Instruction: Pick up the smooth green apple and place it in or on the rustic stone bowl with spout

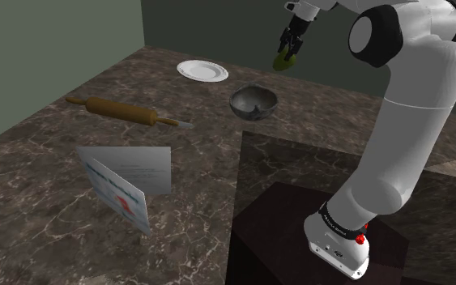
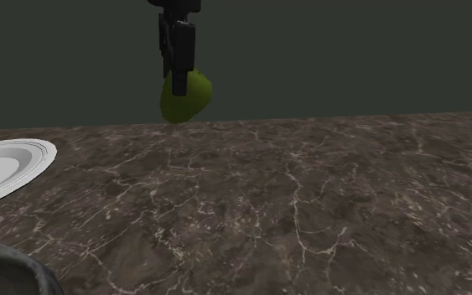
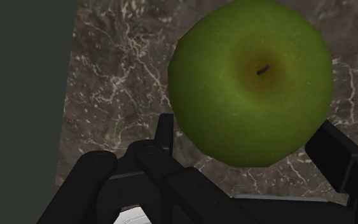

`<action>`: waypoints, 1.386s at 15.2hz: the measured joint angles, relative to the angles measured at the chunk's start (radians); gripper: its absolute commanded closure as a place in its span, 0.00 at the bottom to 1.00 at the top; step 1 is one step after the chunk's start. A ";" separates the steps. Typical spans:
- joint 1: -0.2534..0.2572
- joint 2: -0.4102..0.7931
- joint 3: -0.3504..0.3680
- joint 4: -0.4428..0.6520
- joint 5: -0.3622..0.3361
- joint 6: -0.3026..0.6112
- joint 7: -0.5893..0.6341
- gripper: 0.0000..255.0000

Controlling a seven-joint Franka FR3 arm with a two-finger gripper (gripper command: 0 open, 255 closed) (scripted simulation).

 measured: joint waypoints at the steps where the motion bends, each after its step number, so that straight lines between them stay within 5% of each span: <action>1: -0.005 0.003 0.000 0.018 0.002 -0.015 0.000 1.00; 18: -0.105 0.091 0.004 0.374 0.057 -0.290 0.028 1.00; 21: -0.023 0.007 -0.002 0.276 0.003 -0.258 0.071 1.00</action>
